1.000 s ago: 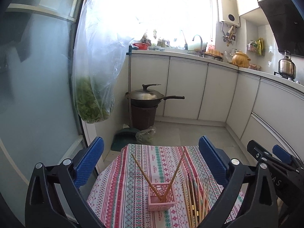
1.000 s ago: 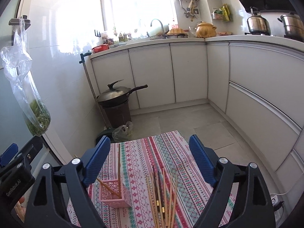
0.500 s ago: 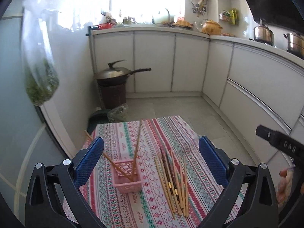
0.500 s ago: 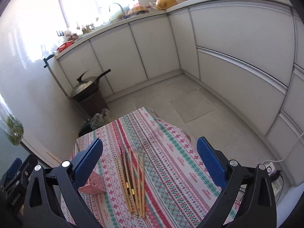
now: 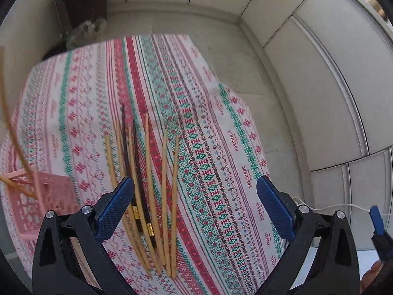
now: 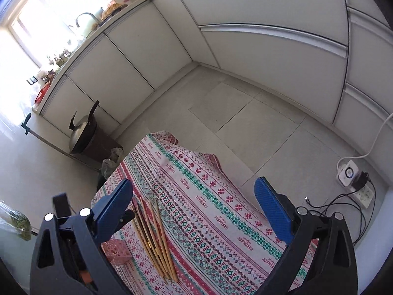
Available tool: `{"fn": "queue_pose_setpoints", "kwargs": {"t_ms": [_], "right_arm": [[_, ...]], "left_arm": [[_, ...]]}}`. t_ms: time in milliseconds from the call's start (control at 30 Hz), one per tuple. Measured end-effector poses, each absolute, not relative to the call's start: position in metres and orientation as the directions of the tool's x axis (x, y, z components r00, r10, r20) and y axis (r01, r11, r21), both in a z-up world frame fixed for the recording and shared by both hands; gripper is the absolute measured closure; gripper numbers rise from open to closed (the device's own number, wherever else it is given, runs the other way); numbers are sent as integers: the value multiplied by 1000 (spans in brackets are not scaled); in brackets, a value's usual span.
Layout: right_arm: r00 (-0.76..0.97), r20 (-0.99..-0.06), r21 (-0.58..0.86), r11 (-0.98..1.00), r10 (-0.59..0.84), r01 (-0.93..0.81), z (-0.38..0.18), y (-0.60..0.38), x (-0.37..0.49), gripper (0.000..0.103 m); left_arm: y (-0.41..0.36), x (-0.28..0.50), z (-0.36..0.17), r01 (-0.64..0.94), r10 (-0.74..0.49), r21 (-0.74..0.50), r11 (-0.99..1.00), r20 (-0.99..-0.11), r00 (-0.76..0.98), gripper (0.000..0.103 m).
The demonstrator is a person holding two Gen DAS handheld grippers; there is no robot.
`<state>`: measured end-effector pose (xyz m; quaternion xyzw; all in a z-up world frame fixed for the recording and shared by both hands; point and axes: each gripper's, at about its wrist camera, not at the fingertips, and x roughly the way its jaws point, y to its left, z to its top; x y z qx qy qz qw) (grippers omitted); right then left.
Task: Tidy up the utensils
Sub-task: 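Open both tools and lift them away from the pink holder, then grasp another chopstick from the pile with the left tool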
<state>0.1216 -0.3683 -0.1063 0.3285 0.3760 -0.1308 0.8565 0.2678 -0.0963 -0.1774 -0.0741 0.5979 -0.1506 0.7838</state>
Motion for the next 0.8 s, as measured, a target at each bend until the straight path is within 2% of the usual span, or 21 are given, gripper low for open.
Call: {"fn": "queue_pose_setpoints", "kwargs": {"t_ms": [133,200,400,500,633,667,800], "right_arm": [[660,-751,462,745,39,482,-116,-373,128,7],[645,-762,461,743,51,486,-122,-374,132,7],[619,-784,442,743,47,503,-133,-379,140,7],[609,-792,430,744,40,511,-138,-378,143,7],[597,-801,422,756,52,500,-142,-372,149,7],[596,-802,416,762,50,497,-142,-370,150,7],[588,-808,390,778,33,492,-146,-361,156,7]], "left_arm": [[-99,300,-217,76,-324,-316,946,-933,157,22],[-100,311,-231,64,-297,-290,955,-944,144,40],[-108,323,-256,97,-238,-226,969,-961,140,68],[-117,325,-268,113,-212,-197,974,-967,144,78],[-129,328,-279,137,-177,-154,979,-969,170,87],[-130,328,-280,137,-167,-144,980,-971,173,93],[-124,325,-282,138,-185,-161,977,-965,184,98]]}}
